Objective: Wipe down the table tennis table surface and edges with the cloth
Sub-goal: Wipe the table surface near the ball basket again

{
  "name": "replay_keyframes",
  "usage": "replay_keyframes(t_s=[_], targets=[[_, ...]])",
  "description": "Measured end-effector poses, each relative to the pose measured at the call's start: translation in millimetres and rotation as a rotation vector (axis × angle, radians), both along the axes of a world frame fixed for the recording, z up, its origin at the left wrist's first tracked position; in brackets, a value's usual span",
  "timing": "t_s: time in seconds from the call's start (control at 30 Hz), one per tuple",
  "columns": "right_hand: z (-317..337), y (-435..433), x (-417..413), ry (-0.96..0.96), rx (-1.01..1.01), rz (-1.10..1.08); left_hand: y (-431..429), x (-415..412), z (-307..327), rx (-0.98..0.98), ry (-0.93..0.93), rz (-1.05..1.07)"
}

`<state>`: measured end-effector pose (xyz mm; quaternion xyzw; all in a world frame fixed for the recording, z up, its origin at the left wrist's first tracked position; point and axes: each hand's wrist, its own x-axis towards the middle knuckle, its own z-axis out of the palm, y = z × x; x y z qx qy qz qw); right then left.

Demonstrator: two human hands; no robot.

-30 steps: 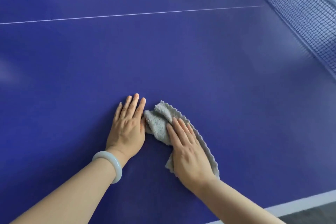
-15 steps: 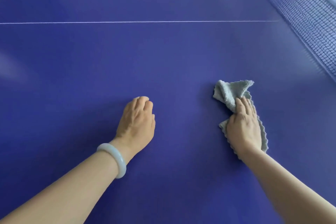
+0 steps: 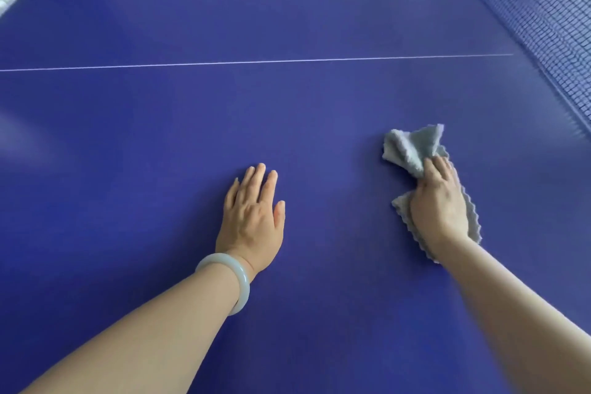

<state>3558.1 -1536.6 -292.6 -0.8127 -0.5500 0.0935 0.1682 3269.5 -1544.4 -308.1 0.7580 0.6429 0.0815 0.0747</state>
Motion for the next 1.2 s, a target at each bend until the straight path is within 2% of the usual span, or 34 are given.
replay_keyframes(t_s=[0.03,0.07,0.17,0.23,0.27,0.33,0.43,0.5,0.57,0.63,0.7,0.77,0.8,0.87,0.97,1.2], targets=[[-1.7,17.4,-12.8,0.004,-0.001,-0.049,0.1,-0.3,0.3,-0.005,-0.007,0.005],[-2.5,29.2,-32.4,-0.006,-0.002,-0.011,0.1,-0.8,0.4,-0.005,-0.016,0.007],[-5.1,23.5,-93.1,-0.008,0.011,0.46,1.0,-1.6,1.2,0.001,-0.029,0.005],[-5.7,-0.1,-95.1,-0.006,0.005,0.73,1.9,-1.6,1.0,0.009,-0.018,0.006],[-6.8,-5.9,-77.8,-0.008,0.014,0.787,1.8,-1.0,0.9,0.007,-0.016,0.01],[-8.8,1.1,-26.1,0.017,0.069,0.668,1.9,1.7,1.9,-0.004,-0.017,0.019],[-0.1,42.3,34.3,0.018,-0.03,0.157,3.4,3.6,2.1,-0.017,0.006,0.016],[4.5,70.8,23.5,0.011,-0.06,-0.049,3.2,2.5,2.5,-0.022,0.027,0.016],[6.7,83.3,-20.3,-0.014,-0.057,0.003,3.2,2.5,4.6,-0.021,0.042,0.024],[3.4,75.7,-71.6,-0.01,0.003,0.292,3.0,3.6,8.1,-0.026,0.057,0.012],[-3.0,50.8,-101.0,0.011,-0.022,0.597,3.3,4.3,10.2,-0.027,0.078,0.002],[-6.4,31.8,-89.8,-0.021,-0.011,0.705,1.5,3.8,12.4,-0.047,0.093,0.0],[-6.8,28.0,-75.1,-0.033,0.004,0.664,0.7,3.4,13.1,-0.053,0.094,-0.002],[-2.8,27.2,-50.6,0.004,-0.02,0.434,-0.3,3.1,14.2,-0.067,0.093,-0.008],[2.8,35.4,-52.6,0.035,-0.049,0.189,-0.1,2.2,16.4,-0.078,0.085,-0.017],[7.0,36.8,-56.1,0.024,-0.102,0.188,30.7,3.2,22.8,-0.017,0.045,-0.086]])
